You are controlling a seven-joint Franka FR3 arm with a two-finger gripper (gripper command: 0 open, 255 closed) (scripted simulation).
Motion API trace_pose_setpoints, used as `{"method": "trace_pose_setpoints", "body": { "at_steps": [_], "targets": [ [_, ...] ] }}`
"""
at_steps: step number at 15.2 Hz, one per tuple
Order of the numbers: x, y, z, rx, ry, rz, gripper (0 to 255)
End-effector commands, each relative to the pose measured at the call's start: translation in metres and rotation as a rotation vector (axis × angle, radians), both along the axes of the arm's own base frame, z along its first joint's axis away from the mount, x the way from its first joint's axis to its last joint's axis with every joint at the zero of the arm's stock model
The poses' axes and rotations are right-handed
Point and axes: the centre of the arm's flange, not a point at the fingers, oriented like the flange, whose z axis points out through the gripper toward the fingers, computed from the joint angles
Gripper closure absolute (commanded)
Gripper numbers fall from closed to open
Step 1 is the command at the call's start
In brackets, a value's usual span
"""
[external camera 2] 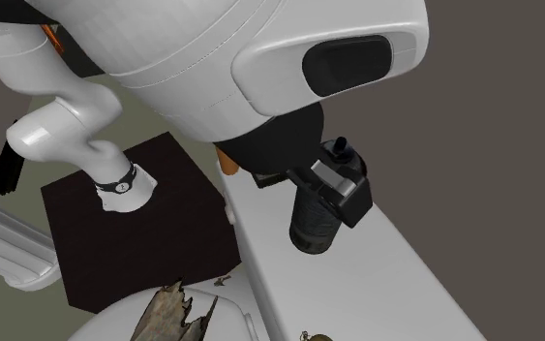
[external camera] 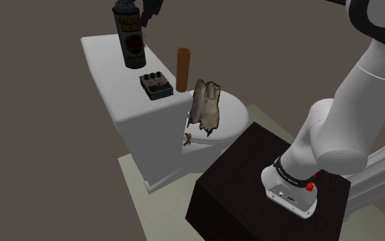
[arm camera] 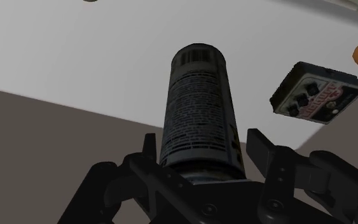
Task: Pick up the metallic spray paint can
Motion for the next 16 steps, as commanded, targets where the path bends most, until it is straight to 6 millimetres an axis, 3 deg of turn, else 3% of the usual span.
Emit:
{"method": "trace_pose_setpoints", "body": {
  "at_steps": [1, 14, 16],
  "targets": [
    [0.001, 0.0, 0.007, 0.0, 0.0, 0.0, 255],
    [0.001, 0.0, 0.076, 0.0, 0.0, 0.0, 255],
    [0.001, 0.0, 0.077, 0.0, 0.0, 0.0, 255]
  ]
}}
